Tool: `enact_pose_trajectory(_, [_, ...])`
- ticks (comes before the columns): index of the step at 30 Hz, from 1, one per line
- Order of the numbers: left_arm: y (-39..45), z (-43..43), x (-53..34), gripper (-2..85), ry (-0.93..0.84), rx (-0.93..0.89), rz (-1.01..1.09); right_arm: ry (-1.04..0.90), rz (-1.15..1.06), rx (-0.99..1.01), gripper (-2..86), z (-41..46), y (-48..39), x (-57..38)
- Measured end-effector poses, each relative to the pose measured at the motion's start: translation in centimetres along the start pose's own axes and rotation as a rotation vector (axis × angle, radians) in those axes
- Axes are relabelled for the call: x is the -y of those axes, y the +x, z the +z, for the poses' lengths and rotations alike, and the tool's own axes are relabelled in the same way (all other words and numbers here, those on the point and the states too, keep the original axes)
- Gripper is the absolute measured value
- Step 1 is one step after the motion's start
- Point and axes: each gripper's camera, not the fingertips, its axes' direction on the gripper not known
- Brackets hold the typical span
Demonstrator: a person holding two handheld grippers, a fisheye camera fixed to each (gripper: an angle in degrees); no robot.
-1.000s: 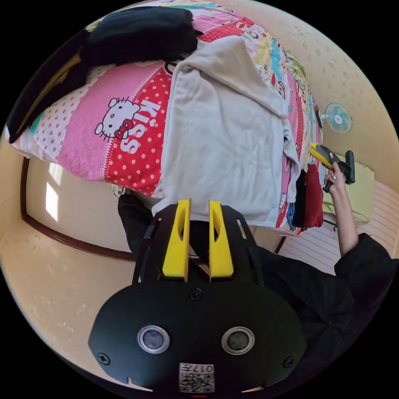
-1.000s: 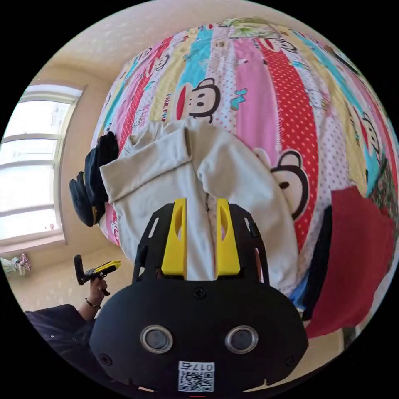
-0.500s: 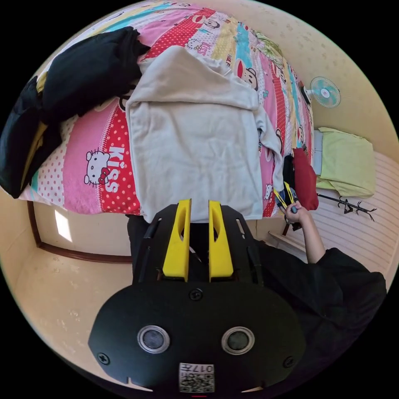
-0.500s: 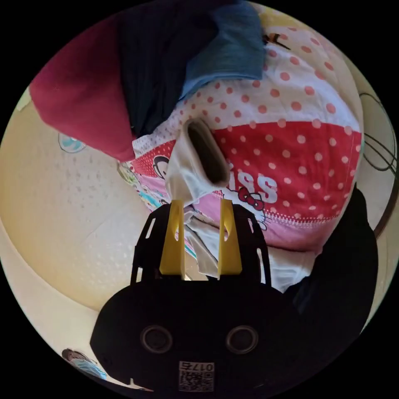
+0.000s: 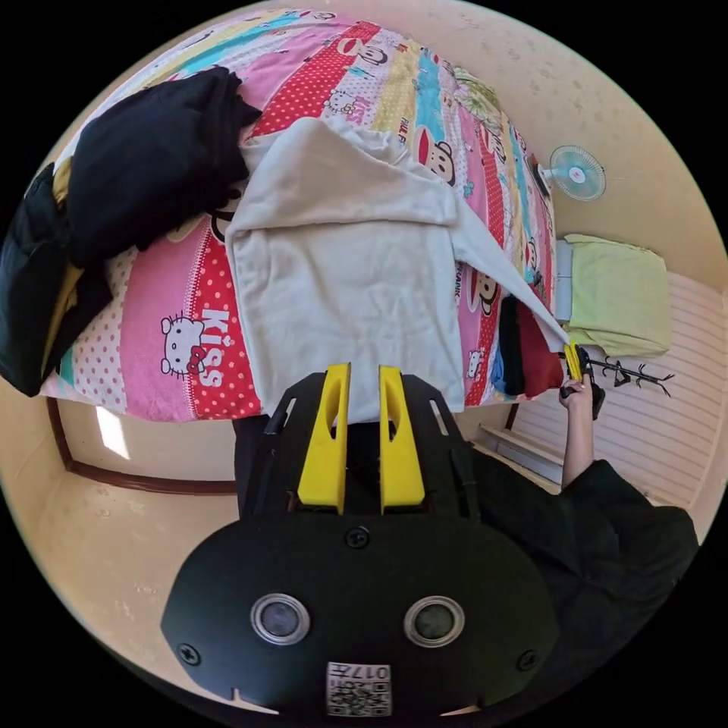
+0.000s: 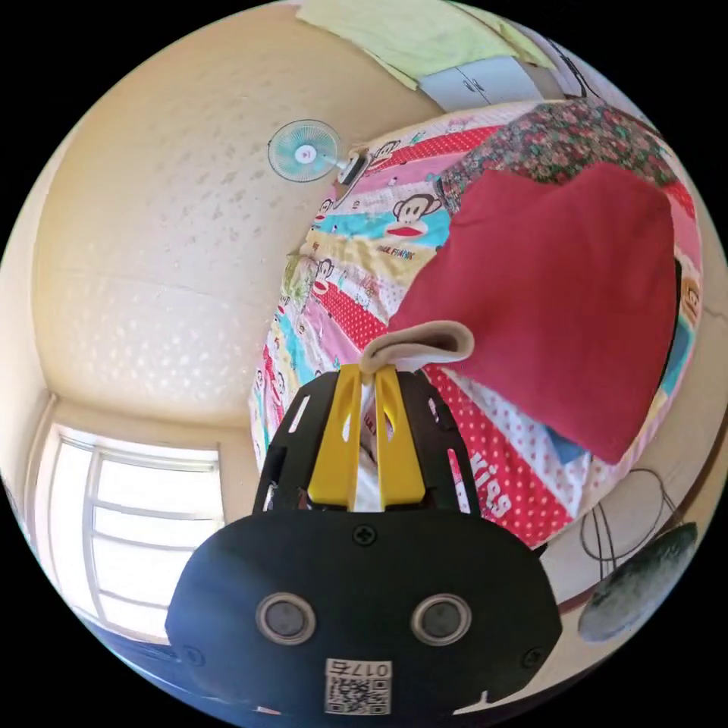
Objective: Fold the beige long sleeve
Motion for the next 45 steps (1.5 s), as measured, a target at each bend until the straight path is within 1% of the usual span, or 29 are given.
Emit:
enact_pose_trajectory(2, [-1.5,-1.0,-0.5,6.6,0.022,-0.016,-0.027,0.006,-0.051,0.140,3.5,0.9,-3.1,1.4])
enact_pose_trajectory(4, [-3.0,-1.9,-1.3,6.6,0.047,-0.024,-0.052,-0.017,-0.216,0.202,3.5,2.6,-9.6,1.4])
enact_pose_trajectory(6, [-5.0,-2.5,-2.6,6.6,0.058,-0.032,-0.095,-0.117,-0.494,0.259,3.6,6.9,-20.0,-1.3])
enact_pose_trajectory(7, [-5.6,-2.6,-3.0,6.6,0.058,-0.037,-0.108,-0.151,-0.553,0.281,3.6,8.2,-22.4,-2.4])
enact_pose_trajectory(9, [-7.6,-2.4,-4.4,6.8,0.056,-0.068,-0.165,-0.304,-0.749,0.393,3.8,14.5,-30.8,-8.5])
enact_pose_trajectory(10, [-8.1,-2.4,-4.8,6.8,0.058,-0.078,-0.179,-0.348,-0.791,0.425,3.8,16.3,-32.5,-10.4])
enact_pose_trajectory(12, [-9.7,-2.0,-6.1,6.8,0.069,-0.110,-0.230,-0.550,-0.915,0.541,4.0,24.3,-37.4,-19.1])
enact_pose_trajectory(13, [-10.1,-1.9,-6.3,6.9,0.071,-0.116,-0.242,-0.602,-0.934,0.559,4.1,26.4,-38.1,-21.4])
enact_pose_trajectory(15, [-11.3,-1.5,-7.2,7.1,0.085,-0.140,-0.283,-0.847,-1.015,0.595,4.6,35.3,-39.0,-31.7])
enact_pose_trajectory(16, [-11.6,-1.4,-7.3,7.2,0.089,-0.146,-0.291,-0.917,-1.025,0.583,4.8,37.6,-38.6,-34.3])
enact_pose_trajectory(18, [-12.8,-1.2,-7.3,7.7,0.106,-0.164,-0.306,-1.226,-1.045,0.439,6.3,46.4,-35.2,-44.0])
enact_pose_trajectory(19, [-13.1,-1.2,-7.1,7.8,0.108,-0.167,-0.306,-1.284,-1.043,0.389,6.8,47.9,-34.2,-45.7])
enact_pose_trajectory(20, [-13.7,-1.4,-6.7,8.0,0.117,-0.169,-0.305,-1.305,-1.034,0.326,7.4,49.3,-32.5,-47.4])
enact_pose_trajectory(22, [-14.6,-1.9,-5.8,8.4,0.146,-0.174,-0.293,-1.216,-0.987,0.303,8.1,49.0,-30.9,-46.5])
enact_pose_trajectory(25, [-15.8,-3.0,-3.4,9.1,0.212,-0.160,-0.234,-0.994,-0.867,0.205,9.9,47.4,-27.5,-41.0])
enact_pose_trajectory(27, [-16.8,-3.2,-0.7,10.4,0.247,-0.152,-0.190,-0.799,-0.809,-0.042,11.9,47.0,-22.8,-36.0])
enact_pose_trajectory(28, [-17.0,-3.1,0.1,10.8,0.252,-0.156,-0.179,-0.767,-0.791,-0.117,12.5,47.3,-21.3,-35.0])
enact_pose_trajectory(29, [-17.6,-2.5,1.7,11.5,0.250,-0.167,-0.158,-0.746,-0.725,-0.252,13.8,48.3,-17.9,-33.1])
enact_pose_trajectory(30, [-18.0,-1.5,3.3,12.1,0.231,-0.175,-0.139,-0.786,-0.643,-0.308,14.9,49.8,-14.3,-31.8])
enact_pose_trajectory(31, [-18.2,-0.9,4.1,12.2,0.215,-0.175,-0.133,-0.822,-0.607,-0.302,15.3,50.5,-12.7,-31.6])
enact_pose_trajectory(32, [-18.5,0.5,5.6,12.5,0.169,-0.178,-0.126,-0.931,-0.557,-0.242,15.6,52.3,-9.7,-32.3])
enact_pose_trajectory(34, [-18.3,2.3,7.1,13.8,0.125,-0.145,-0.123,-0.909,-0.654,-0.237,14.1,52.7,-8.3,-34.0])
enact_pose_trajectory(35, [-17.7,2.6,7.4,13.5,0.129,-0.057,-0.120,-0.926,-0.757,-0.288,12.1,52.9,-8.9,-35.2])
enact_pose_trajectory(36, [-16.8,2.8,7.3,13.0,0.129,0.026,-0.086,-1.007,-0.810,-0.326,9.7,53.5,-9.8,-35.8])
enact_pose_trajectory(38, [-15.5,2.7,6.6,11.3,0.144,0.091,-0.024,-1.060,-0.842,-0.355,7.6,53.5,-11.7,-35.3])
enact_pose_trajectory(40, [-14.3,2.8,6.0,7.8,0.133,0.017,0.068,-1.017,-0.897,-0.384,6.7,51.8,-13.4,-33.8])
enact_pose_trajectory(41, [-13.8,3.1,5.8,3.8,0.118,-0.107,0.089,-0.997,-0.878,-0.395,6.4,50.7,-13.6,-32.3])
enact_pose_trajectory(42, [-13.6,3.4,5.6,3.4,0.115,-0.176,0.075,-0.994,-0.827,-0.409,6.2,49.7,-13.0,-30.8])
enact_pose_trajectory(45, [-13.6,3.6,5.8,3.1,0.122,-0.164,0.023,-0.983,-0.754,-0.539,6.7,48.9,-8.9,-28.6])
